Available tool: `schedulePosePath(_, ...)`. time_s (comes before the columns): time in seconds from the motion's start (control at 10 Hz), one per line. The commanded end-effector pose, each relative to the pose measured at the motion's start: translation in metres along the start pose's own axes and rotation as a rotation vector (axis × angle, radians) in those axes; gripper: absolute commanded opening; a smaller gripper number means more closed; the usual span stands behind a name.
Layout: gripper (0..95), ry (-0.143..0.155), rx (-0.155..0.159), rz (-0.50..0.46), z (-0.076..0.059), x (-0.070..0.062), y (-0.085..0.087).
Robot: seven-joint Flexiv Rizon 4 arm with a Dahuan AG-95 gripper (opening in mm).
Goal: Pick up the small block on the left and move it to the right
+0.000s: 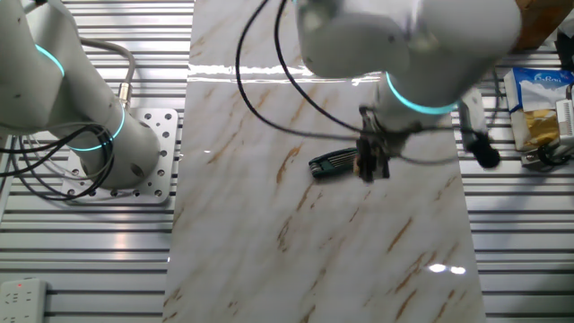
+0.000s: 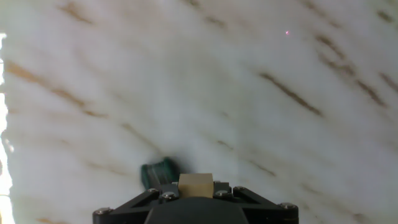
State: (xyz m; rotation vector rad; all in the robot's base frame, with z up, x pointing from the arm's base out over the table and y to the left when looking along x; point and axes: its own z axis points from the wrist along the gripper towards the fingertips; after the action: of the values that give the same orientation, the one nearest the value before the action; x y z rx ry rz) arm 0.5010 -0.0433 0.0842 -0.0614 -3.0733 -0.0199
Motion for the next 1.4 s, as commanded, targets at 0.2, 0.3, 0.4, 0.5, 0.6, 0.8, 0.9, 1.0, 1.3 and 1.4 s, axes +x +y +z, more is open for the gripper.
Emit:
schedulePosePath(0.2, 0.0, -0.006, -0.026, 0.001, -0.0027, 0.0000, 0.0017)
schedulePosePath(0.3, 0.0, -0.005, -0.021, 0.001, -0.0027, 0.0000, 0.0017)
schedulePosePath(0.4, 0.0, -0.005, -0.019, 0.001, -0.0027, 0.0000, 0.0017)
schedulePosePath(0.5, 0.0, -0.006, -0.020, 0.005, -0.0025, -0.0001, 0.0017)
schedulePosePath(0.6, 0.0, -0.006, -0.017, 0.008, -0.0024, -0.0001, 0.0017)
schedulePosePath(0.8, 0.0, -0.005, -0.015, 0.019, -0.0020, 0.0001, 0.0014)
schedulePosePath(0.9, 0.0, -0.005, -0.014, 0.018, -0.0020, 0.0001, 0.0014)
schedulePosePath(1.0, 0.0, -0.006, -0.013, 0.023, -0.0020, 0.0001, 0.0014)
schedulePosePath(1.3, 0.0, -0.006, -0.017, -0.100, -0.0020, 0.0001, 0.0014)
schedulePosePath(1.4, 0.0, -0.009, -0.016, -0.148, -0.0020, 0.0001, 0.0014)
